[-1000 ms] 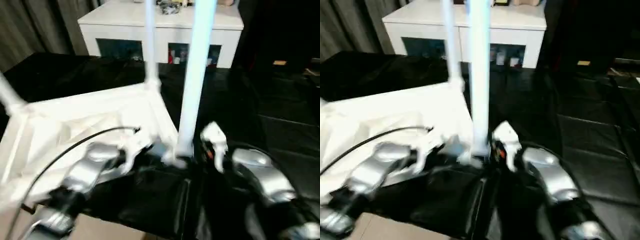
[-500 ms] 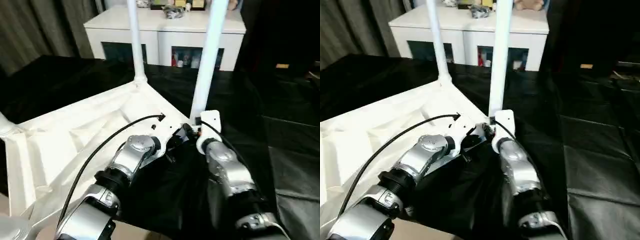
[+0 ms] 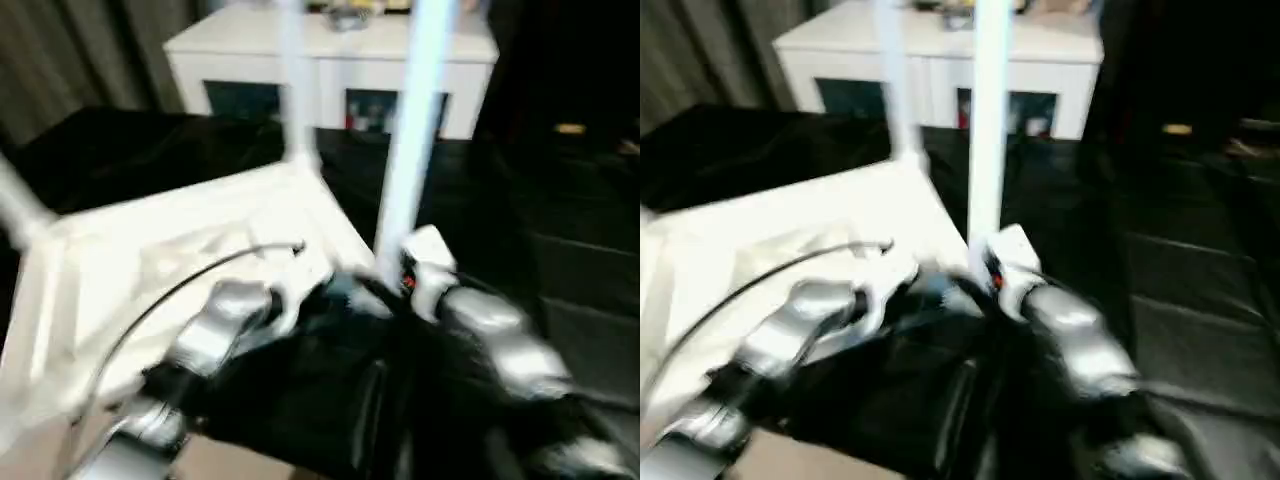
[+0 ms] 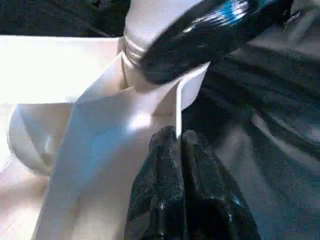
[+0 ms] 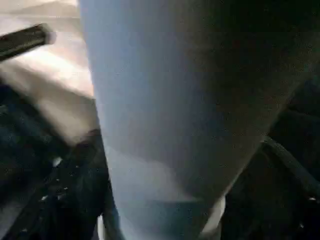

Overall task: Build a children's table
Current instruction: Rotate leg to tighten

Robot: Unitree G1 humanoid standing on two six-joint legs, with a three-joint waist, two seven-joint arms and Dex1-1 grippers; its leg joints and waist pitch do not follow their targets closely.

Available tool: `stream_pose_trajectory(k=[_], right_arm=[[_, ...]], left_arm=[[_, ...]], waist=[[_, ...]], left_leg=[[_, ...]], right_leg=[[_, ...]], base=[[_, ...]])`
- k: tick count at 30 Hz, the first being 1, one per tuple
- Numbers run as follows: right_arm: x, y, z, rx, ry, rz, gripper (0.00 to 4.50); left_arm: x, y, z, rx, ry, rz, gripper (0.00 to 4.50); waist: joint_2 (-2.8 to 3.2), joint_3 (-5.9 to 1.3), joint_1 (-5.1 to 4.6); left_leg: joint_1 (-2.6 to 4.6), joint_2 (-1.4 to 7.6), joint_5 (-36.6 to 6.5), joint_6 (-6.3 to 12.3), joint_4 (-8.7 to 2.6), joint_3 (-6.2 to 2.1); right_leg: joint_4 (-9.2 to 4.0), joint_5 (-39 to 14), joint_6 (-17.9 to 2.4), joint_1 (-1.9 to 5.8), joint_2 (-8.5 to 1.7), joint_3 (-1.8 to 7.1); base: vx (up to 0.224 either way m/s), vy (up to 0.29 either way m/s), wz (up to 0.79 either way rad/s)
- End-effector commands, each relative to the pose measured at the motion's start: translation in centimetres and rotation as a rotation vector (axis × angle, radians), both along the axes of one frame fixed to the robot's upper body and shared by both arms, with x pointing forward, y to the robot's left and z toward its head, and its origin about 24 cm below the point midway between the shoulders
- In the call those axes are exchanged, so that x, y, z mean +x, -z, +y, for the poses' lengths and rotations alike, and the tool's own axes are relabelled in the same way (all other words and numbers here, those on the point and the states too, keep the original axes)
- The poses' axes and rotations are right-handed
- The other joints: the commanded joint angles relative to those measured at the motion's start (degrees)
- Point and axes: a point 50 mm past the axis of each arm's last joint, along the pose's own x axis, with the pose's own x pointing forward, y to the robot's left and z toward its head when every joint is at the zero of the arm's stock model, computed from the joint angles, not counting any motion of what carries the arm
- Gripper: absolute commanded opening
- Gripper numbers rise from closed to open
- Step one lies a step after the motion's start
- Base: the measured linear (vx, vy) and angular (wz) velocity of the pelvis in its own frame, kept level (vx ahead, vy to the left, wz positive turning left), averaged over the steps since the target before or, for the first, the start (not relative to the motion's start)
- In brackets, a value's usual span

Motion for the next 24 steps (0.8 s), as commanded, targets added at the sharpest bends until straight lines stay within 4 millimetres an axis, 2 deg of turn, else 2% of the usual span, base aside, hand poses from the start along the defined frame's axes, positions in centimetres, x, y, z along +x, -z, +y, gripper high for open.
stream_pose_trajectory(k=[1,3,6,7,10,17,24], right_arm=[[-1.0,-0.5,-0.1,-0.007,-0.143,0.024,3.83],[-1.4,-0.5,-0.3,-0.018,-0.192,0.042,3.83],[-2.0,-0.5,-0.5,-0.024,-0.242,0.064,3.83],[-2.1,-0.5,-0.5,-0.026,-0.255,0.069,3.83],[-2.2,-0.4,-0.6,-0.027,-0.272,0.085,3.83],[-1.8,-0.6,-0.5,-0.004,-0.246,0.088,3.04],[-2.1,-0.3,-0.7,0.003,-0.255,0.115,2.72]], left_arm=[[-0.7,-0.7,0.2,-0.035,0.076,0.027,0.00],[-0.8,-0.9,0.8,-0.033,0.083,0.039,0.00],[-0.9,-1.2,1.4,-0.035,0.082,0.047,0.00],[-0.9,-1.3,1.5,-0.035,0.081,0.049,0.00],[-0.9,-1.5,1.9,-0.032,0.072,0.049,0.00],[-0.8,-1.7,2.0,-0.034,0.065,0.049,0.00],[-1.0,-1.5,2.0,-0.027,0.072,0.065,0.00]], waist=[[-1.02,-3.41,-0.01],[-1.02,-3.25,-0.03],[-1.06,-3.20,0.00],[-1.12,-3.19,-0.16],[-1.12,-3.26,-0.35],[-1.18,-3.28,-0.29],[-1.08,-3.33,-0.29]], left_leg=[[0.17,0.67,-12.8,4.82,-3.97,0.29],[0.17,0.63,-13.3,4.67,-4.03,0.36],[0.21,0.65,-13.7,4.15,-4.10,0.30],[0.02,0.62,-13.4,4.06,-4.18,0.21],[0.10,0.56,-13.1,4.06,-4.04,0.28],[0.17,0.53,-12.4,4.12,-3.96,0.32],[0.18,0.52,-11.9,4.15,-3.90,0.30]], right_leg=[[-3.25,-9.1,-14.4,3.18,-1.63,1.20],[-3.46,-10.4,-14.3,2.96,-1.66,1.28],[-3.50,-11.9,-13.9,3.05,-1.71,1.31],[-3.40,-11.7,-13.9,3.15,-1.70,1.28],[-3.43,-11.2,-14.1,3.04,-1.64,1.29],[-3.39,-10.5,-14.5,3.05,-1.63,1.29],[-3.29,-9.8,-14.7,3.11,-1.59,1.26]], base=[[0.000,0.000,0.00],[0.000,0.000,0.00],[0.000,0.000,0.00],[0.000,0.000,0.00],[0.000,0.000,0.00],[0.000,0.000,0.00],[0.000,0.000,0.00]])
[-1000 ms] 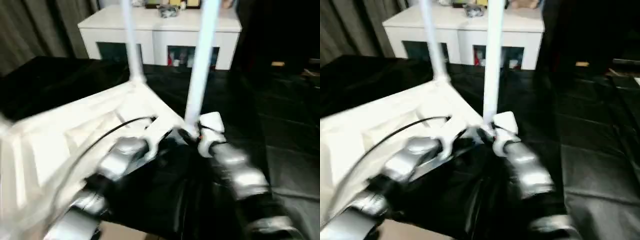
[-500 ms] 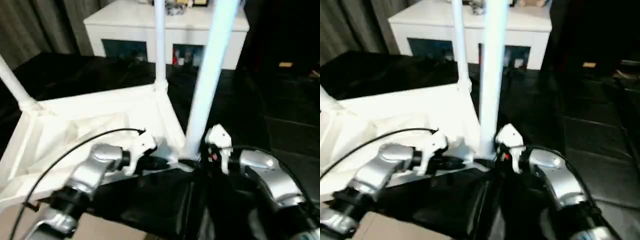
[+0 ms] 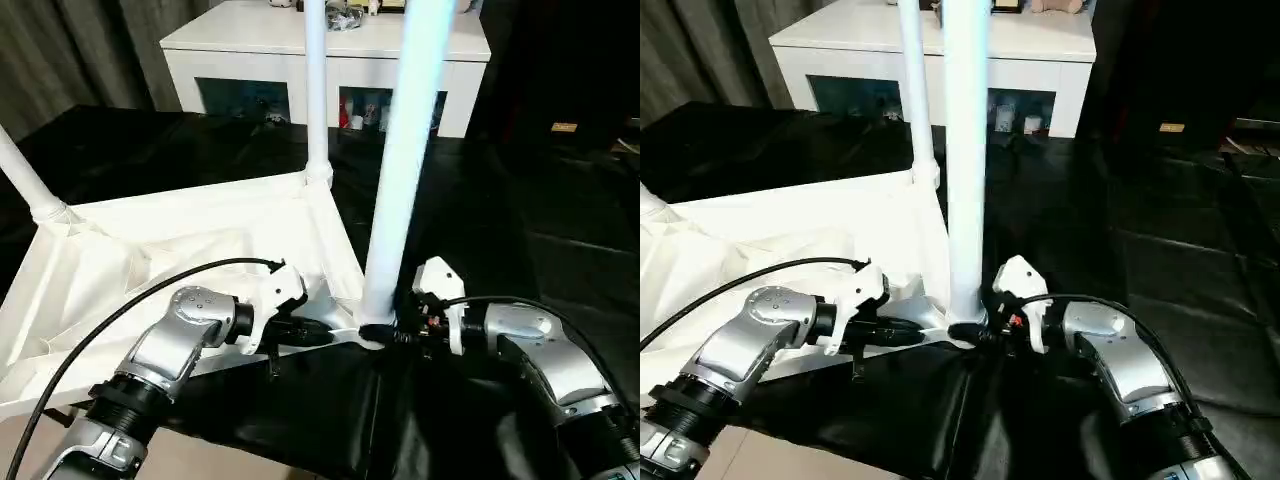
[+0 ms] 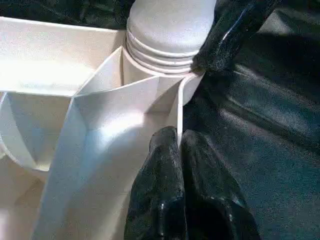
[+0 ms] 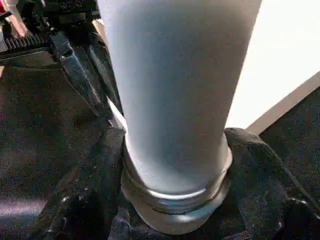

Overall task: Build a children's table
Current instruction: Rotate leg to tighten

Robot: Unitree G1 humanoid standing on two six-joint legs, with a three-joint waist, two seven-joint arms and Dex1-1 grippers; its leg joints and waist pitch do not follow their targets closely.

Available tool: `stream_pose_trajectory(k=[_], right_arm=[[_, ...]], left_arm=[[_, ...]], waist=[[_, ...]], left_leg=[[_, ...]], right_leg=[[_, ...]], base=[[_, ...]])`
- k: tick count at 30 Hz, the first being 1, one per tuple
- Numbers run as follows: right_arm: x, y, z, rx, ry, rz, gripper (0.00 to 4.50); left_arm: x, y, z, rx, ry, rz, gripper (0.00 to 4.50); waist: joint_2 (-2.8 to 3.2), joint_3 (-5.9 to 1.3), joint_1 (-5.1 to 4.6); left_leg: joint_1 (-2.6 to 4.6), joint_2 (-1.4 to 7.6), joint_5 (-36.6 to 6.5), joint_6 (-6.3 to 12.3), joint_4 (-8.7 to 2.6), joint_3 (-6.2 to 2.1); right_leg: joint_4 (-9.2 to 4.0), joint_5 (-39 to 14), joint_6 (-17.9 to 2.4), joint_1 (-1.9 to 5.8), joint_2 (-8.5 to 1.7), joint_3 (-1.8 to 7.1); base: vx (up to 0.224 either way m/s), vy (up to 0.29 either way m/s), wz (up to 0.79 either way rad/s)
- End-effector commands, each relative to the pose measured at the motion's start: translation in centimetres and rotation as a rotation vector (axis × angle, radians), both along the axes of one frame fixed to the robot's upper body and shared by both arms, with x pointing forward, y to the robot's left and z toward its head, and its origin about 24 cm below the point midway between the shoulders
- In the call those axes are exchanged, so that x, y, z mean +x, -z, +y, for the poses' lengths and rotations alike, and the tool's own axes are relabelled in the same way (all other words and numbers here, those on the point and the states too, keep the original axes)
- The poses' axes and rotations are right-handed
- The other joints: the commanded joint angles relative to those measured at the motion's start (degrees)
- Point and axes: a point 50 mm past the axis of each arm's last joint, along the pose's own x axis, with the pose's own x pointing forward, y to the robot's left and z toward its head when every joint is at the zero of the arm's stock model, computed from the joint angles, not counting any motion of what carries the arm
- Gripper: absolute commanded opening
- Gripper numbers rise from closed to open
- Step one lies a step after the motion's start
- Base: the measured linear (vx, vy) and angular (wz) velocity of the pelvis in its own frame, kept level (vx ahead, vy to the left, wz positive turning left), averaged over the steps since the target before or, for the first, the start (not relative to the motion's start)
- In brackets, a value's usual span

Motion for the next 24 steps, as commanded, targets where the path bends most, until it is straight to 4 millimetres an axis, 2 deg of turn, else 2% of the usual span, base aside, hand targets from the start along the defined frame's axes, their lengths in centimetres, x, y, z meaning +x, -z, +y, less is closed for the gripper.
stream_pose_trajectory(k=[1,6,8,9,10,11,12,13,14,15,16,17,18,19,21,22,23,24], right_arm=[[-0.2,-0.2,0.2,0.020,-0.025,0.010,2.70],[0.0,0.1,0.3,0.030,0.024,0.010,2.67],[1.2,0.6,0.5,0.028,0.199,-0.008,2.67],[1.2,0.6,0.5,0.028,0.199,-0.008,2.67],[1.8,0.9,0.7,0.022,0.280,-0.015,2.67],[2.5,1.3,0.9,0.024,0.428,-0.011,2.67],[2.5,1.3,0.9,0.024,0.428,-0.011,2.67],[3.1,1.8,1.2,0.025,0.607,0.013,2.67],[3.1,1.8,1.2,0.025,0.607,0.013,2.67],[3.1,1.8,1.2,0.025,0.607,0.013,2.67],[3.4,2.2,1.3,0.013,0.697,0.026,2.67],[3.5,2.8,1.3,-0.017,0.790,0.031,2.66],[3.7,3.1,1.4,-0.046,0.865,0.025,2.66],[3.8,3.4,1.8,-0.071,0.935,0.010,2.66],[3.8,3.5,2.0,-0.084,0.973,-0.002,2.66],[3.8,3.5,2.0,-0.084,0.973,-0.002,2.66],[3.8,3.5,3.0,-0.086,0.969,-0.016,2.66],[3.8,3.3,4.0,-0.066,0.936,-0.022,2.66]], left_arm=[[0.2,-1.1,0.2,-0.031,0.001,-0.029,0.00],[0.3,-1.0,0.2,-0.023,-0.018,-0.029,0.00],[1.6,-0.8,-0.2,-0.015,-0.133,-0.083,0.00],[1.6,-0.8,-0.2,-0.015,-0.133,-0.083,0.00],[2.3,-0.7,-0.4,-0.013,-0.191,-0.113,0.00],[3.2,-0.6,-0.8,0.004,-0.269,-0.149,0.00],[3.2,-0.6,-0.8,0.004,-0.269,-0.149,0.00],[4.1,-0.5,-1.4,0.030,-0.349,-0.181,0.00],[4.1,-0.5,-1.4,0.030,-0.349,-0.181,0.00],[4.1,-0.5,-1.4,0.030,-0.349,-0.181,0.00],[4.6,-0.5,-1.7,0.042,-0.399,-0.194,0.00],[5.2,-0.4,-2.1,0.057,-0.463,-0.203,0.00],[5.7,-0.4,-2.5,0.069,-0.516,-0.214,0.00],[6.0,-0.2,-2.9,0.088,-0.563,-0.218,0.00],[6.2,-0.1,-3.2,0.101,-0.588,-0.220,0.00],[6.2,-0.1,-3.2,0.101,-0.588,-0.220,0.00],[6.4,0.1,-3.5,0.115,-0.606,-0.229,0.00],[6.4,0.3,-3.9,0.124,-0.596,-0.235,0.00]], waist=[[-0.82,-3.56,0.12],[-0.80,-3.49,0.08],[-0.87,-3.40,-0.18],[-0.98,-3.36,-0.23],[-1.04,-3.46,-0.26],[-1.17,-3.38,-0.33],[-1.00,-3.16,-0.57],[-1.08,-3.46,-0.85],[-1.05,-3.47,-0.77],[-1.13,-3.55,-0.80],[-1.07,-3.62,-0.76],[-0.85,-3.61,-0.76],[-0.87,-3.66,-0.86],[-0.77,-3.68,-0.73],[-0.91,-3.75,-0.42],[-0.85,-3.66,-0.50],[-0.88,-3.73,-0.44],[-0.62,-3.65,-0.39]], left_leg=[[0.15,0.51,-11.6,4.22,-3.89,0.28],[0.17,0.48,-12.0,4.14,-3.90,0.31],[-0.04,0.37,-11.8,3.77,-3.89,0.36],[0.08,0.18,-12.4,2.92,-3.94,0.38],[0.10,0.15,-12.6,2.68,-3.95,0.28],[0.12,0.14,-12.5,2.46,-3.99,0.28],[0.06,0.05,-12.7,2.15,-4.11,0.33],[0.17,-0.05,-12.4,0.97,-4.10,0.16],[0.29,-0.03,-12.5,0.83,-4.10,0.18],[0.09,0.01,-12.3,0.91,-4.14,0.04],[0.01,0.03,-12.0,1.15,-4.06,0.06],[0.18,0.02,-11.3,1.37,-3.94,0.22],[0.07,-0.19,-10.3,0.92,-3.89,0.23],[0.35,-0.16,-10.2,0.51,-3.92,0.23],[0.12,-0.16,-10.5,0.92,-3.96,0.15],[0.10,-0.15,-10.7,1.10,-4.01,0.19],[0.15,-0.17,-10.8,1.19,-3.99,0.17],[0.23,-0.23,-11.3,1.22,-3.99,0.25]], right_leg=[[-3.29,-9.4,-14.8,3.17,-1.64,1.25],[-3.34,-9.8,-14.8,3.12,-1.59,1.22],[-3.41,-10.2,-14.6,2.98,-1.58,1.28],[-3.69,-12.2,-14.0,2.99,-1.59,1.20],[-3.67,-13.0,-13.6,3.17,-1.66,1.16],[-3.78,-13.4,-13.1,3.02,-1.58,1.23],[-3.94,-14.3,-12.8,2.80,-1.40,1.27],[-3.84,-14.6,-12.1,2.98,-1.51,1.23],[-3.90,-14.5,-12.0,2.87,-1.52,1.23],[-3.76,-14.0,-11.8,3.21,-1.66,1.19],[-3.70,-13.2,-11.9,3.28,-1.65,1.21],[-3.70,-11.6,-12.1,2.87,-1.55,1.34],[-3.65,-10.6,-12.2,2.90,-1.43,1.31],[-3.68,-10.5,-12.3,2.78,-1.44,1.30],[-3.64,-10.0,-12.3,3.28,-1.61,1.27],[-3.70,-9.8,-12.1,3.11,-1.52,1.27],[-3.68,-9.6,-12.1,3.20,-1.53,1.25],[-3.84,-10.3,-12.0,2.95,-1.58,1.31]], base=[[0.000,0.000,0.00],[0.000,0.000,0.00],[0.000,0.000,0.00],[0.000,0.000,0.00],[0.000,0.000,0.00],[0.000,0.000,0.00],[0.000,0.000,0.00],[0.000,0.000,0.00],[0.000,0.000,0.00],[0.000,0.000,0.00],[0.000,0.000,0.00],[0.000,0.000,0.00],[0.000,0.000,0.00],[0.000,0.000,0.00],[0.000,0.000,0.00],[0.000,0.000,0.00],[0.000,0.000,0.00],[0.000,0.000,0.00]])
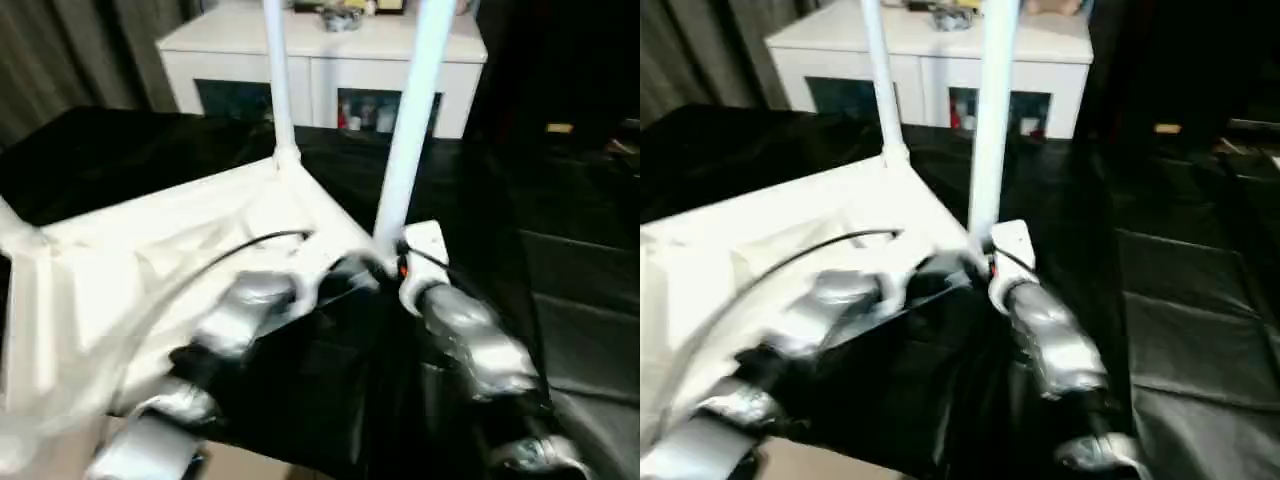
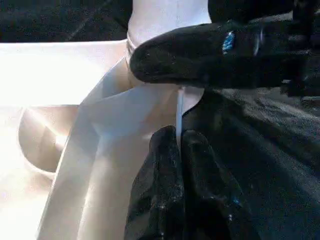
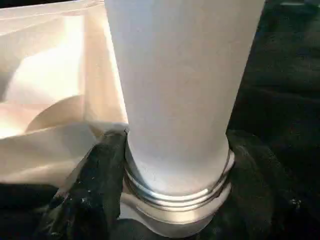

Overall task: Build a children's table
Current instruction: Rotate leg to tighten

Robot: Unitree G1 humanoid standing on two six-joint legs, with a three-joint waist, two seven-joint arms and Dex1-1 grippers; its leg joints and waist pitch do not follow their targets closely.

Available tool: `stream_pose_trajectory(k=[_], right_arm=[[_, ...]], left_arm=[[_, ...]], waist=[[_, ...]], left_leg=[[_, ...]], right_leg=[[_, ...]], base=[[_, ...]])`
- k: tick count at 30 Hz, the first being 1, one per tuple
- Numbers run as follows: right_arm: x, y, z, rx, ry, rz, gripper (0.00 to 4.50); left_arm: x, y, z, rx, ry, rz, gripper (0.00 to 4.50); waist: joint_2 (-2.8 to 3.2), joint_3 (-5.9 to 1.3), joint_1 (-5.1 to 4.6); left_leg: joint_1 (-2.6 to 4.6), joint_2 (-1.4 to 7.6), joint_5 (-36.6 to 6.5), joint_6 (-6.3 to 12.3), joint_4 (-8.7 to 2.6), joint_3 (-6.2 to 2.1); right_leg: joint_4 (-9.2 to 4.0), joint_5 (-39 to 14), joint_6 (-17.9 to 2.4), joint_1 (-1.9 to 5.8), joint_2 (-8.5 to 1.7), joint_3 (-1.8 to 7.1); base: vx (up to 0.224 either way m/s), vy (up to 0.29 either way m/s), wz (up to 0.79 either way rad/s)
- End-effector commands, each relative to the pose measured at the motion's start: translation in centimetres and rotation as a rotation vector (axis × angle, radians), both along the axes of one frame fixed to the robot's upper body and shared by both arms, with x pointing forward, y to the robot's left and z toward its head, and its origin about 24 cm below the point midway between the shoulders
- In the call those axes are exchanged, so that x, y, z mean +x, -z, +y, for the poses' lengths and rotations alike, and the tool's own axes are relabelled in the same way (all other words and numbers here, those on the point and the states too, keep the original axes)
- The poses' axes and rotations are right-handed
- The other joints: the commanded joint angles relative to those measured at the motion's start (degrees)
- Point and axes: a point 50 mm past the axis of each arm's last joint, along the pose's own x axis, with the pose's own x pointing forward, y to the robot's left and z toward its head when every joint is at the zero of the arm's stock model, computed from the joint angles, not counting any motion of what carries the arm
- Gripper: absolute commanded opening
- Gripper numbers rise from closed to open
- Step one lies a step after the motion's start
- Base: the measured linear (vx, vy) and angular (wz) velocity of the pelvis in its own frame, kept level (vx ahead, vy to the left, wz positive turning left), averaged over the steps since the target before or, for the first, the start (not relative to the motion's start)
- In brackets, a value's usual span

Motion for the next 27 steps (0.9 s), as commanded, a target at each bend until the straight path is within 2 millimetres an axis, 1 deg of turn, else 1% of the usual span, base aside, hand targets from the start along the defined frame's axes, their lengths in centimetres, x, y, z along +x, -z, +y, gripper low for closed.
stream_pose_trajectory(k=[1,2,3,4,5,6,7,8,9,10,11,12,13,14,15,16,17,18,19,20,21,23,25,27], right_arm=[[-1.0,2.2,0.1,-0.038,0.011,0.086,2.66],[-1.0,2.1,0.6,-0.030,-0.007,0.075,2.66],[-1.0,1.8,0.9,-0.001,-0.035,0.063,3.01],[-0.8,1.3,0.7,0.013,-0.059,0.038,3.22],[-0.7,1.0,0.2,0.012,-0.066,0.022,3.22],[-0.5,0.7,-0.3,0.013,-0.079,0.008,3.46],[-0.4,0.5,-0.7,0.018,-0.104,0.001,3.55],[-0.4,0.3,-1.0,0.033,-0.155,0.005,3.55],[-0.4,0.3,-1.0,0.033,-0.155,0.005,3.63],[-0.7,0.0,-1.4,0.053,-0.266,0.022,3.80],[-0.8,0.0,-1.5,0.054,-0.289,0.025,3.80],[-1.3,-0.3,-1.8,0.044,-0.395,0.032,3.80],[-1.6,-0.4,-2.0,0.036,-0.447,0.034,3.80],[-1.8,-0.4,-2.1,0.032,-0.470,0.035,3.80],[-2.3,-0.5,-2.3,0.019,-0.555,0.042,3.80],[-3.7,-0.7,-3.0,-0.019,-0.727,0.063,3.80],[-4.3,-0.7,-3.4,-0.034,-0.789,0.082,3.80],[-4.5,-0.8,-3.5,-0.037,-0.811,0.089,3.80],[-4.8,-0.9,-3.9,-0.041,-0.855,0.107,3.80],[-4.9,-0.9,-3.9,-0.040,-0.864,0.110,3.80],[-5.0,-1.1,-4.2,-0.034,-0.890,0.121,3.80],[-5.1,-1.3,-4.3,-0.034,-0.915,0.129,3.80],[-5.1,-1.4,-4.3,-0.031,-0.923,0.126,3.80],[-5.0,-1.6,-4.2,-0.026,-0.933,0.120,3.80]], left_arm=[[1.3,0.3,2.4,0.069,-0.200,-0.050,0.00],[1.3,0.5,2.3,0.071,-0.195,-0.047,0.00],[1.2,0.6,2.1,0.070,-0.174,-0.045,0.00],[0.9,0.7,2.1,0.067,-0.140,-0.031,0.00],[0.7,0.8,2.1,0.064,-0.103,-0.022,0.00],[0.4,0.9,2.1,0.056,-0.061,-0.010,0.00],[0.2,0.9,2.3,0.052,-0.043,0.003,0.00],[0.0,1.0,2.5,0.054,-0.015,0.008,0.00],[0.0,1.0,2.5,0.054,-0.015,0.008,0.00],[-0.5,1.0,2.8,0.055,0.046,0.004,0.00],[-0.6,1.0,2.8,0.055,0.060,0.002,0.00],[-1.1,1.0,3.0,0.049,0.132,-0.002,0.00],[-1.3,1.1,3.1,0.045,0.168,-0.003,0.00],[-1.4,1.1,3.1,0.043,0.182,0.000,0.00],[-1.9,1.1,3.3,0.034,0.233,0.011,0.00],[-2.7,1.1,3.8,0.021,0.317,0.028,0.00],[-3.1,0.9,4.0,0.008,0.349,0.039,0.00],[-3.2,0.8,4.0,0.001,0.363,0.043,0.00],[-3.6,0.4,4.2,-0.016,0.398,0.050,0.00],[-3.7,0.4,4.3,-0.020,0.405,0.051,0.00],[-4.1,0.0,4.6,-0.032,0.430,0.062,0.00],[-4.4,-0.2,5.0,-0.035,0.450,0.073,0.00],[-4.6,-0.2,5.3,-0.035,0.456,0.074,0.00],[-4.7,-0.3,5.6,-0.036,0.462,0.074,0.00]], waist=[[-0.72,-3.59,0.04],[-0.72,-3.59,0.04],[-0.74,-3.36,0.21],[-0.90,-3.46,0.34],[-0.83,-3.46,0.40],[-0.86,-3.45,0.42],[-0.87,-3.51,0.38],[-0.86,-3.44,0.18],[-0.89,-3.52,0.02],[-0.94,-3.54,-0.25],[-0.96,-3.55,-0.24],[-0.94,-3.47,-0.25],[-0.96,-3.47,-0.09],[-1.01,-3.54,-0.05],[-0.98,-3.55,0.15],[-1.00,-3.33,0.34],[-0.99,-3.33,0.38],[-0.88,-3.30,0.37],[-0.88,-3.35,0.39],[-0.94,-3.25,0.29],[-0.81,-3.27,0.34],[-0.85,-3.18,0.32],[-0.80,-3.17,0.39],[-0.93,-3.23,0.58]], left_leg=[[0.20,-0.12,-12.2,1.22,-4.12,0.26],[0.20,-0.12,-12.2,1.22,-4.12,0.26],[0.22,-0.05,-14.0,1.34,-4.33,0.23],[0.23,0.02,-14.2,1.36,-4.35,0.19],[0.20,0.04,-14.2,1.40,-4.37,0.15],[0.03,0.02,-13.8,1.59,-4.36,0.13],[-0.17,0.05,-13.5,1.77,-4.39,0.04],[-0.45,-0.02,-13.4,1.82,-4.47,-0.04],[-0.47,0.01,-13.1,2.00,-4.37,-0.05],[-0.39,0.04,-12.9,2.51,-4.20,0.05],[-0.37,0.03,-12.9,2.87,-4.20,0.01],[-0.37,0.06,-12.8,3.54,-4.14,0.08],[-0.30,0.19,-12.8,3.78,-4.09,0.14],[-0.23,0.22,-12.4,4.09,-4.00,0.26],[-0.15,0.33,-12.5,4.22,-4.04,0.24],[-0.32,0.55,-12.6,4.51,-4.21,0.14],[-0.26,0.67,-13.0,4.54,-4.24,0.12],[-0.13,0.79,-13.6,4.66,-4.25,0.24],[-0.10,0.81,-13.7,4.53,-4.28,0.21],[-0.17,0.73,-13.8,4.58,-4.27,0.28],[0.04,0.82,-14.6,4.16,-4.34,0.25],[0.12,0.86,-15.0,3.95,-4.43,0.25],[0.25,0.88,-15.1,3.69,-4.42,0.31],[0.27,0.83,-14.5,3.43,-4.38,0.33]], right_leg=[[-3.91,-11.4,-11.7,2.92,-1.55,1.18],[-3.91,-11.4,-11.7,2.92,-1.55,1.18],[-4.22,-13.9,-11.0,2.87,-1.62,1.20],[-4.22,-14.6,-10.5,2.92,-1.69,1.23],[-4.18,-14.6,-10.4,2.93,-1.70,1.23],[-4.11,-14.2,-10.3,3.04,-1.64,1.21],[-3.95,-13.6,-10.3,3.22,-1.77,1.16],[-3.87,-13.5,-10.3,3.40,-1.70,1.07],[-3.91,-13.2,-10.3,3.47,-1.72,1.00],[-3.90,-12.4,-11.0,3.36,-1.76,1.07],[-3.91,-12.3,-11.3,3.48,-1.68,0.97],[-4.01,-12.3,-11.7,3.46,-1.69,1.01],[-4.09,-12.3,-11.7,3.43,-1.72,1.06],[-3.98,-11.8,-12.1,3.27,-1.74,1.17],[-3.97,-11.9,-12.4,3.33,-1.75,1.09],[-3.93,-12.2,-12.4,3.46,-1.83,1.15],[-3.81,-12.3,-12.5,3.45,-1.80,1.16],[-3.82,-12.5,-12.8,3.14,-1.78,1.24],[-3.65,-12.3,-13.4,3.18,-1.78,1.21],[-3.74,-12.8,-13.5,3.04,-1.74,1.19],[-3.75,-14.0,-13.6,2.96,-1.82,1.18],[-3.88,-15.0,-13.6,2.82,-1.79,1.21],[-3.91,-15.2,-13.5,2.66,-1.73,1.27],[-3.81,-14.3,-13.6,2.70,-1.73,1.33]], base=[[0.000,0.000,0.00],[0.000,0.000,0.00],[0.000,0.000,0.00],[0.000,0.000,0.00],[0.000,0.000,0.00],[0.000,0.000,0.00],[0.000,0.000,0.00],[0.000,0.000,0.00],[0.000,0.000,0.00],[0.000,0.000,0.00],[0.000,0.000,0.00],[0.000,0.000,0.00],[0.000,0.000,0.00],[0.000,0.000,0.00],[0.000,0.000,0.00],[0.000,0.000,0.00],[0.000,0.000,0.00],[0.000,0.000,0.00],[0.000,0.000,0.00],[0.000,0.000,0.00],[0.000,0.000,0.00],[0.000,0.000,0.00],[0.000,0.000,0.00],[0.000,0.000,0.00]])
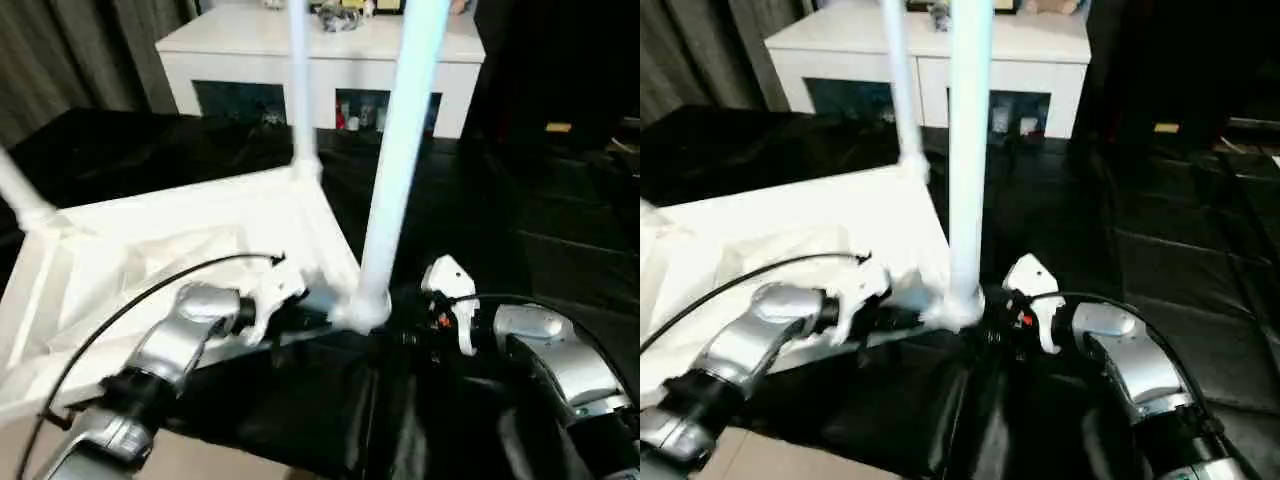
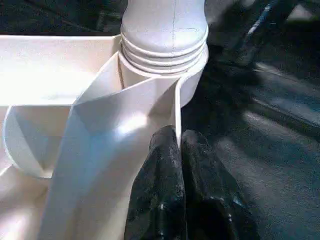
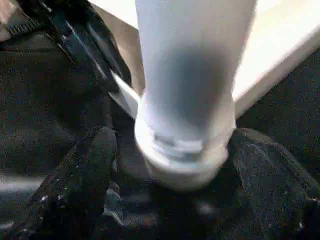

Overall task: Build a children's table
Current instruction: Rotate leg to tighten

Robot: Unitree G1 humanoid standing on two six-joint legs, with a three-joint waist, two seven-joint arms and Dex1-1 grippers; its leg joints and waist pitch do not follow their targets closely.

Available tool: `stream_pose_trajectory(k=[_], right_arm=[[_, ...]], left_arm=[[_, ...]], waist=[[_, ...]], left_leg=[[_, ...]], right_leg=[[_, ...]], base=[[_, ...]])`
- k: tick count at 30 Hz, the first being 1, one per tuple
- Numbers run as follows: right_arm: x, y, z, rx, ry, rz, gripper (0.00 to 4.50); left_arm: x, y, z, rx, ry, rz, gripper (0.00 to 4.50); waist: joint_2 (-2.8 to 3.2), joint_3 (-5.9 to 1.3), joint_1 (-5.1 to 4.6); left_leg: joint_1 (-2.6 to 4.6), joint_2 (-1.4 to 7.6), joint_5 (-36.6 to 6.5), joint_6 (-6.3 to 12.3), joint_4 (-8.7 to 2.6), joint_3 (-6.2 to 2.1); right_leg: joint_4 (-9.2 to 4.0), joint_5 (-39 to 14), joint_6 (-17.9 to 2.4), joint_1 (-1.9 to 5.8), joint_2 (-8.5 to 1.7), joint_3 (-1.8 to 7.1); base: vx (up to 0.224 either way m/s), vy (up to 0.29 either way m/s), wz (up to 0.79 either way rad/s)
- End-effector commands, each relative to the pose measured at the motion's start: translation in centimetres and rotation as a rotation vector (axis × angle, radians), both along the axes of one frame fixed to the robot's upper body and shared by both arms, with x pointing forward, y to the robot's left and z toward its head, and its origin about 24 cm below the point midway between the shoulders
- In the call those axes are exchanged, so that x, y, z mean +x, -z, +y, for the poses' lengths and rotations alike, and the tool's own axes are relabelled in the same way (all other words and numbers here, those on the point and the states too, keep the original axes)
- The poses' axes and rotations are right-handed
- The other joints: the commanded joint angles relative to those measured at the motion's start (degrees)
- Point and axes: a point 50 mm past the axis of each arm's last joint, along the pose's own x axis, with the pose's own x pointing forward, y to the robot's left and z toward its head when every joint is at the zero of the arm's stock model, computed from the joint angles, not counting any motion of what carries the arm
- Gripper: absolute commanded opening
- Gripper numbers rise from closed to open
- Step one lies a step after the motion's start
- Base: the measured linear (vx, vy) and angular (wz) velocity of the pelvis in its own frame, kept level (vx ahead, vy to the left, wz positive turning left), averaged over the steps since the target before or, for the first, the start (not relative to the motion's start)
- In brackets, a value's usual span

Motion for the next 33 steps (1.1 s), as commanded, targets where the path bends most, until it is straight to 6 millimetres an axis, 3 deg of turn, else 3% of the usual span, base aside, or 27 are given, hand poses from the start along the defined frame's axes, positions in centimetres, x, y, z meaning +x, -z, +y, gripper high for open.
stream_pose_trajectory(k=[1,6,10,16,23,26,30,31,33], right_arm=[[-0.2,-0.5,0.8,0.029,-0.053,0.001,3.80],[-0.1,-0.4,1.0,0.040,-0.063,0.006,3.65],[-0.1,-0.3,1.0,0.042,-0.058,0.021,3.52],[-0.1,-0.5,0.9,0.067,-0.054,0.026,2.91],[0.0,-0.4,1.0,0.087,-0.033,0.020,2.73],[1.1,0.4,1.0,0.068,0.128,0.008,2.72],[2.3,1.9,1.0,0.058,0.376,0.027,2.72],[2.7,2.4,1.3,0.075,0.498,0.053,2.72],[2.8,2.7,1.5,0.079,0.567,0.067,2.72]], left_arm=[[-0.4,-0.6,-0.4,-0.023,0.051,-0.006,0.00],[-0.5,-0.7,-0.3,-0.023,0.052,0.000,0.00],[-0.5,-0.8,-0.3,-0.023,0.049,0.002,0.00],[-0.7,-0.8,-0.3,-0.021,0.052,0.010,0.00],[-0.8,-0.6,-0.1,-0.013,0.047,0.026,0.00],[-0.1,0.0,0.0,0.024,-0.031,0.015,0.00],[1.1,0.6,-0.5,0.042,-0.152,-0.006,0.00],[1.8,0.7,-1.0,0.044,-0.214,-0.022,0.00],[2.2,0.7,-1.3,0.047,-0.245,-0.032,0.00]], waist=[[-0.96,-3.33,0.21],[-1.03,-3.46,0.32],[-1.00,-3.37,0.31],[-0.94,-3.47,0.28],[-0.88,-3.51,0.28],[-0.89,-3.41,0.13],[-1.09,-3.07,-0.67],[-1.12,-3.02,-0.75],[-1.05,-3.01,-0.91]], left_leg=[[0.21,0.72,-14.0,3.45,-4.07,0.33],[0.01,0.64,-11.8,4.07,-3.88,0.31],[0.08,0.58,-12.5,3.94,-3.91,0.36],[0.08,0.56,-12.2,3.70,-3.85,0.32],[0.01,0.53,-11.5,4.04,-3.77,0.32],[-0.05,0.48,-12.2,3.60,-3.86,0.33],[0.18,0.11,-15.9,1.14,-4.28,0.12],[0.16,0.08,-16.0,0.96,-4.30,0.11],[0.25,0.08,-16.1,0.58,-4.34,0.11]], right_leg=[[-3.77,-13.3,-13.8,2.77,-1.83,1.40],[-3.32,-9.5,-14.5,2.96,-1.76,1.32],[-3.50,-11.2,-14.3,2.93,-1.76,1.31],[-3.41,-10.5,-14.2,2.98,-1.71,1.31],[-3.28,-9.5,-14.6,3.05,-1.71,1.25],[-3.45,-11.0,-14.4,2.94,-1.75,1.25],[-4.34,-20.5,-11.2,2.72,-1.82,1.11],[-4.47,-21.2,-10.8,2.68,-1.77,1.12],[-4.66,-21.6,-10.1,2.40,-1.69,1.25]], base=[[0.000,0.000,0.00],[0.000,0.000,0.00],[0.000,0.000,0.00],[0.000,0.000,0.00],[0.000,0.000,0.00],[0.000,0.000,0.00],[0.000,0.000,0.00],[0.000,0.000,0.00],[0.000,0.000,0.00]])
